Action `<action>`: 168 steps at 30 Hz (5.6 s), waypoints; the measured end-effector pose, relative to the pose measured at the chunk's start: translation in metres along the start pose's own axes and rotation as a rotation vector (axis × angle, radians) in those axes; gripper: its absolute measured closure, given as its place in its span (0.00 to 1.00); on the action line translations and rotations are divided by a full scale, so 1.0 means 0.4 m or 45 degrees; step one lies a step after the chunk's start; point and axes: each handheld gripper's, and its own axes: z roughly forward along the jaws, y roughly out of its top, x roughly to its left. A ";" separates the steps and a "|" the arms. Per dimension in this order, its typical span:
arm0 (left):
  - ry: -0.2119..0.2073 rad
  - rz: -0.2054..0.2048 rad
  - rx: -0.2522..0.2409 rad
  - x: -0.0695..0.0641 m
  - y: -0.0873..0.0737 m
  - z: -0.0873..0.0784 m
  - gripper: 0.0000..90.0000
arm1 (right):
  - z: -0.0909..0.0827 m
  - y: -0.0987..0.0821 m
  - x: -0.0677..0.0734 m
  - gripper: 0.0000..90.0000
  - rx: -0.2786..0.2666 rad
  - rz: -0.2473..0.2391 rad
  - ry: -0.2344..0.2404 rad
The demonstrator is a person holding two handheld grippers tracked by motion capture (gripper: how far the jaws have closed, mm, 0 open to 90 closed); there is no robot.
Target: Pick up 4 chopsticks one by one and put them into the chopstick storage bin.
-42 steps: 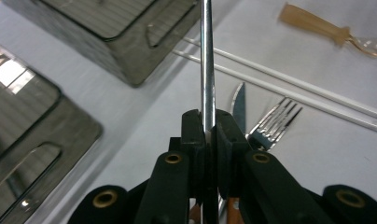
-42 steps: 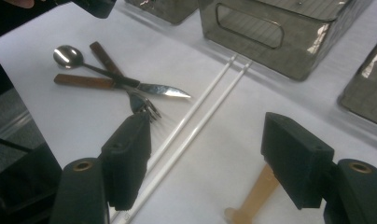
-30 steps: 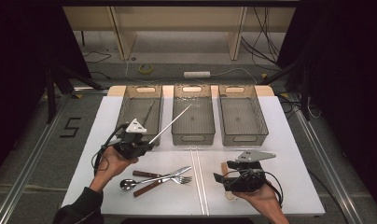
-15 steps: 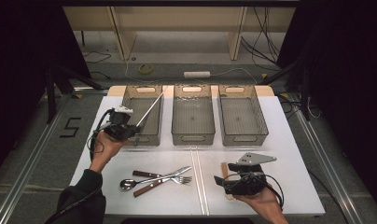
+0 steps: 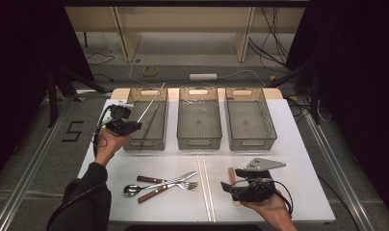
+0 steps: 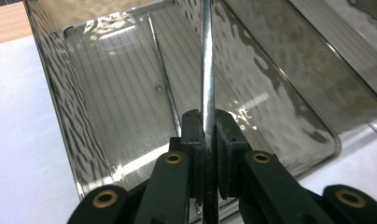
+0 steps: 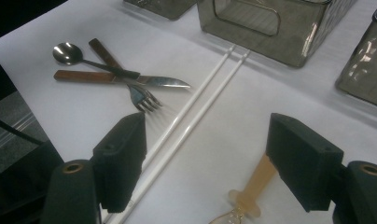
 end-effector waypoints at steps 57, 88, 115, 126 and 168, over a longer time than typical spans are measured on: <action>0.085 -0.182 0.126 0.031 0.020 0.066 0.53 | 0.007 0.007 0.005 0.34 0.057 0.003 -0.021; -0.125 -0.041 -0.254 -0.191 -0.204 -0.128 0.23 | 0.065 -0.031 0.148 0.48 -0.017 0.143 -0.305; -0.159 0.020 -0.260 -0.238 -0.250 -0.144 0.19 | 0.144 -0.162 0.228 0.70 -0.011 0.154 -0.418; -0.161 0.029 -0.257 -0.239 -0.251 -0.144 0.19 | 0.156 -0.172 0.235 0.76 0.005 0.136 -0.464; -0.334 0.387 -0.144 -0.353 -0.236 -0.101 0.23 | 0.123 -0.152 0.206 0.94 0.009 0.167 -0.467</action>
